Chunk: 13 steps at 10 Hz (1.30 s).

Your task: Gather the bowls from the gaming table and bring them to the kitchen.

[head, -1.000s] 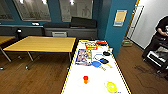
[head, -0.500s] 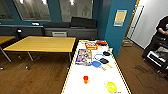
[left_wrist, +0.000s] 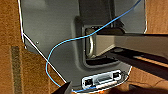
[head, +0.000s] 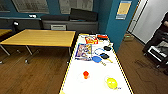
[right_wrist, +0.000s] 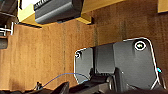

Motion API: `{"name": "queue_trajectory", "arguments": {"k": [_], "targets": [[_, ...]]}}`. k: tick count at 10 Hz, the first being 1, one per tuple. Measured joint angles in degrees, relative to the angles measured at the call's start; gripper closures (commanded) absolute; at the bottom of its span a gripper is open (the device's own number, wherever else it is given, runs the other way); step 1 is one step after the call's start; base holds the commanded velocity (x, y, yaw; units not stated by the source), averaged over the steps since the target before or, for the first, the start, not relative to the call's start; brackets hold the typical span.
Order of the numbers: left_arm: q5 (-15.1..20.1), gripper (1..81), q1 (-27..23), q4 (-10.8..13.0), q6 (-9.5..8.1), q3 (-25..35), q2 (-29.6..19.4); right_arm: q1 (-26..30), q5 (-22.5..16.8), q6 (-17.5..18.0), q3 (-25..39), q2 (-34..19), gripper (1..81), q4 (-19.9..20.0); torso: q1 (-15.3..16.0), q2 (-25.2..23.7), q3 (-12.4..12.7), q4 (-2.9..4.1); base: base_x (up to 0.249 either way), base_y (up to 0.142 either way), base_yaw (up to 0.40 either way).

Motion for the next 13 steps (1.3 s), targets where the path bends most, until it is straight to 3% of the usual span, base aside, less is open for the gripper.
{"name": "queue_trajectory", "arguments": {"k": [3, 8, 13], "targets": [[-0.2, 1.0, -0.2, 0.0, 0.01, 0.0, 0.1, 5.8, -0.2, 3.9, 3.2, -3.7, 1.0, 0.0, 0.1, 0.1, -2.5, 0.00, 0.000, 0.000, 0.000], [-0.3, 1.0, -0.4, 0.0, -0.05, 0.0, 0.1, 17.6, -2.7, 11.3, 3.0, -7.3, 1.0, 0.0, 0.1, 0.1, -2.8, 0.00, 0.000, 0.000, 0.000], [-0.3, 1.0, -0.4, 0.0, -0.22, 0.0, 0.2, 25.4, -6.8, 13.4, -2.5, -7.2, 1.0, 0.0, 0.1, 0.1, -2.8, 0.00, 0.000, 0.000, 0.000]]}}
